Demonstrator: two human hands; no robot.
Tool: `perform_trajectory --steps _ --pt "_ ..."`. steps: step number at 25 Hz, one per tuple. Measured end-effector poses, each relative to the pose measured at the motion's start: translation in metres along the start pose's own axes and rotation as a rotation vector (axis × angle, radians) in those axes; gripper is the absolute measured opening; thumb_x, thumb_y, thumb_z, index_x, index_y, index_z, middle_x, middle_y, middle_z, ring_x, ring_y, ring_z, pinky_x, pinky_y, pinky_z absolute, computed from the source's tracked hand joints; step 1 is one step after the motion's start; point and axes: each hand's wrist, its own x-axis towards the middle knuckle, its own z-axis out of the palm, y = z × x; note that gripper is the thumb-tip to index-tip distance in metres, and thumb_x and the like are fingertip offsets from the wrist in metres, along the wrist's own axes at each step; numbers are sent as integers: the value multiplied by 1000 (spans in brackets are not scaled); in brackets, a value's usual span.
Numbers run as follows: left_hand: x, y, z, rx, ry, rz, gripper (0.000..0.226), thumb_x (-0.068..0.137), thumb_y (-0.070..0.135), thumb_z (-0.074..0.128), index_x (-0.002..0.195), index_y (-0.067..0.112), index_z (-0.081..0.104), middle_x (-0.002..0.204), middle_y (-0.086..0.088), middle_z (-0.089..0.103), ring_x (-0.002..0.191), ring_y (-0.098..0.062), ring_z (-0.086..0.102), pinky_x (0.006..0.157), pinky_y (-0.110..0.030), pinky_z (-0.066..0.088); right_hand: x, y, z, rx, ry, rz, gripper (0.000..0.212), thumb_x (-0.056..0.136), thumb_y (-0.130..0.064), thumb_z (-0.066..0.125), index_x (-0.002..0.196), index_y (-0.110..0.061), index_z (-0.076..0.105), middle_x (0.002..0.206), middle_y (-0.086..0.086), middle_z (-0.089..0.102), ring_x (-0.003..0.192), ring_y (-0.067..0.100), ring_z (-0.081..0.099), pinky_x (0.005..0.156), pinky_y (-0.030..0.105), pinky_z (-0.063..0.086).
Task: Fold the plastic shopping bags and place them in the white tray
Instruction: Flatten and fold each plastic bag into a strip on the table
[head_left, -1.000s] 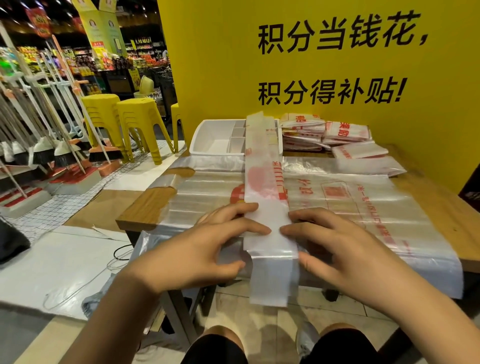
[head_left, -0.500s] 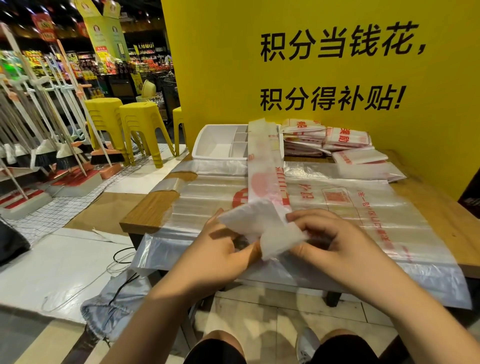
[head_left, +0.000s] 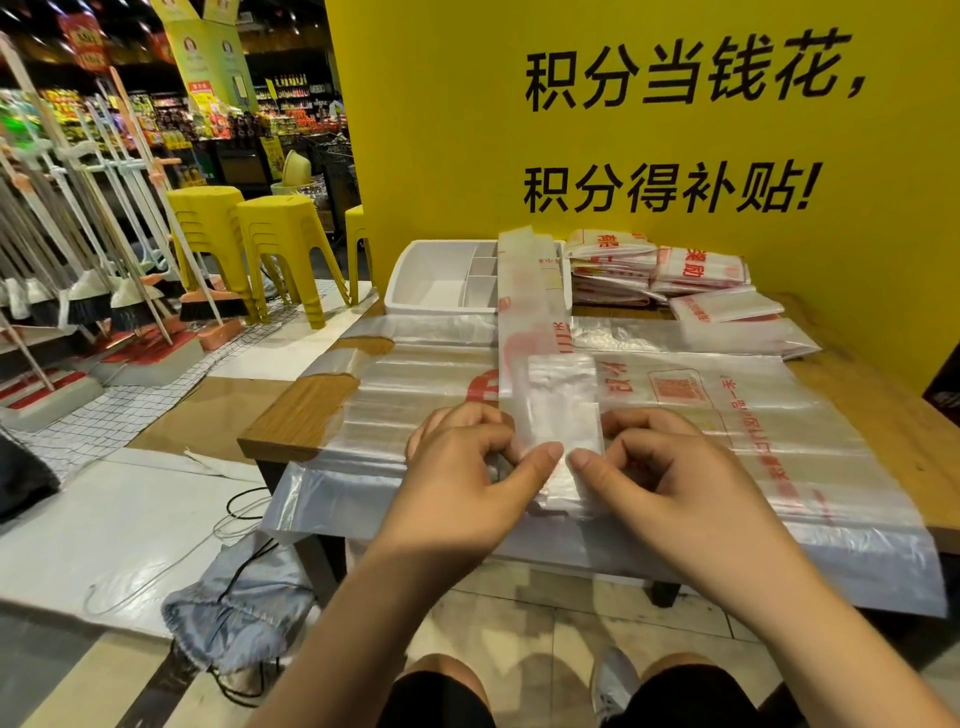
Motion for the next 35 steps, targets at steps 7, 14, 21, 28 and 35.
perform_trajectory --steps 7,14,21,28,35 --pt "-4 0 7 31 141 65 31 84 44 71 102 30 51 114 17 44 110 1 48 95 -23 41 -1 -2 13 -176 156 -49 27 80 -48 68 72 -27 53 94 -14 57 91 9 56 77 32 47" --pt "-8 -11 -11 366 -207 256 53 92 68 38 137 41 47 150 25 36 142 5 21 115 -17 13 0 6 6 -362 -81 -223 48 94 -57 36 130 -38 62 145 -19 49 133 7 45 111 37 35" --pt "3 -17 -18 413 -262 303 49 90 68 50 132 44 44 153 21 33 143 3 18 108 -16 12 13 15 -19 -631 -389 -300 75 84 -83 19 150 -48 31 159 -19 26 146 8 25 117 35 29" --pt "13 -27 -14 540 -199 371 55 90 69 44 136 39 49 145 14 48 135 -6 34 105 -21 21 14 28 -9 -750 -233 -451 57 99 -62 30 140 -31 51 142 1 56 126 27 54 96 45 51" --pt "13 -30 -14 529 -221 368 61 84 71 50 136 40 47 143 15 45 134 -7 33 104 -24 22 16 27 -17 -661 -333 -409 60 93 -70 32 146 -44 35 151 -12 39 138 16 38 108 41 39"
